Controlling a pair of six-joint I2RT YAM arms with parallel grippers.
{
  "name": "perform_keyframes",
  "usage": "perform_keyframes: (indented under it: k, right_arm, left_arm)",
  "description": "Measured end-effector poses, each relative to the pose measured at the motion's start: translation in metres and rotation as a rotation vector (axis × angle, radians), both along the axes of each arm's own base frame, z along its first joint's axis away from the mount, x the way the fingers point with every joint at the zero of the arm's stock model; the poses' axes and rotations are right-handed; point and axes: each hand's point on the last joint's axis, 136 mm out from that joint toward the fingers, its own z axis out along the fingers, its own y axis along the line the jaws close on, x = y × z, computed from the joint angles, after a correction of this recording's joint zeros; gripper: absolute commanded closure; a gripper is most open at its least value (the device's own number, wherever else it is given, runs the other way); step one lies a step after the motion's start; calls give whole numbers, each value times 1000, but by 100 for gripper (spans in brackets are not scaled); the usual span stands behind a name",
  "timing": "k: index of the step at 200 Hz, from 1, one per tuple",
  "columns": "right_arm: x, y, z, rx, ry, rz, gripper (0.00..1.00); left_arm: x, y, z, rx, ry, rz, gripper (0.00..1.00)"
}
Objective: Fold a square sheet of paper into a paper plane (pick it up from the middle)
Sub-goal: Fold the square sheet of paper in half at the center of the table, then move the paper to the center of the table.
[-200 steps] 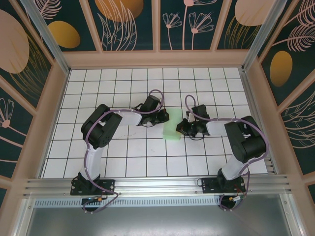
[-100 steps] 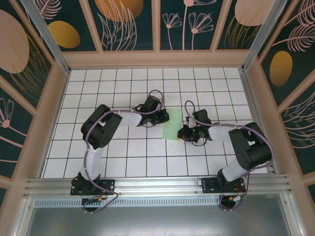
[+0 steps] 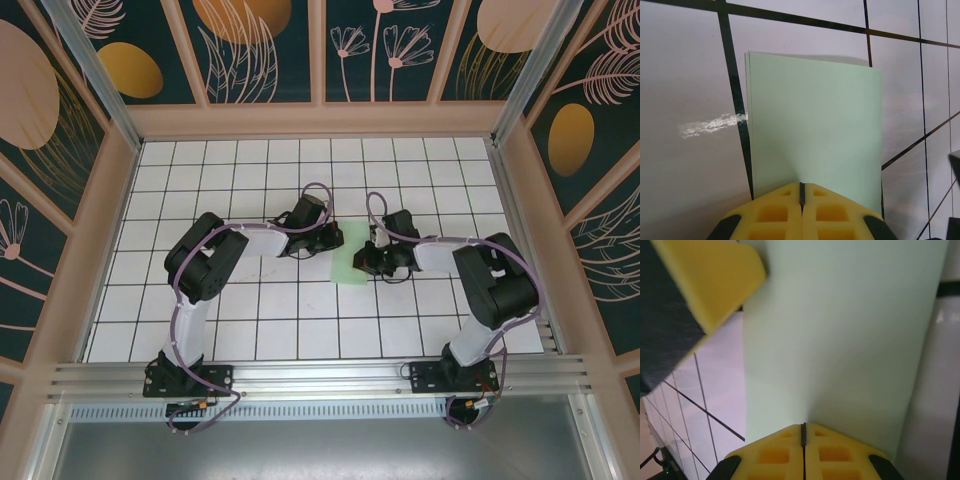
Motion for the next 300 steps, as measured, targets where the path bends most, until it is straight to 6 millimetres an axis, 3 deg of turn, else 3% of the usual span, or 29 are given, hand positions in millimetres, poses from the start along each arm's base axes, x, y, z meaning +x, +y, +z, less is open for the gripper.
perform_keyframes:
  k: [36,83,152,174,204,237,300]
  right_arm:
    - [-10,-3,-3,-4,6,8,93]
    - [-41,-17,-5,-13,4,20,93]
    - [-50,-26,-3,-36,11,5,93]
    - [-41,-28,3,-55,-14,-17,92]
    - [-12,-35,15,-113,-92,-106,92]
    - [6,-31,14,-140,-101,-137,91]
    - [4,-7,-2,-133,-61,-113,91]
  left_arm:
    - [0,0,0,0,0,0,100]
    - [0,0,0,2,-1,2,100]
    - [1,0,1,0,-5,1,100]
    - [1,-1,2,7,-6,-6,100]
    - [3,-1,4,44,-14,-37,100]
    - [5,-2,5,88,-21,-75,100]
    - [12,9,8,141,-42,-82,97]
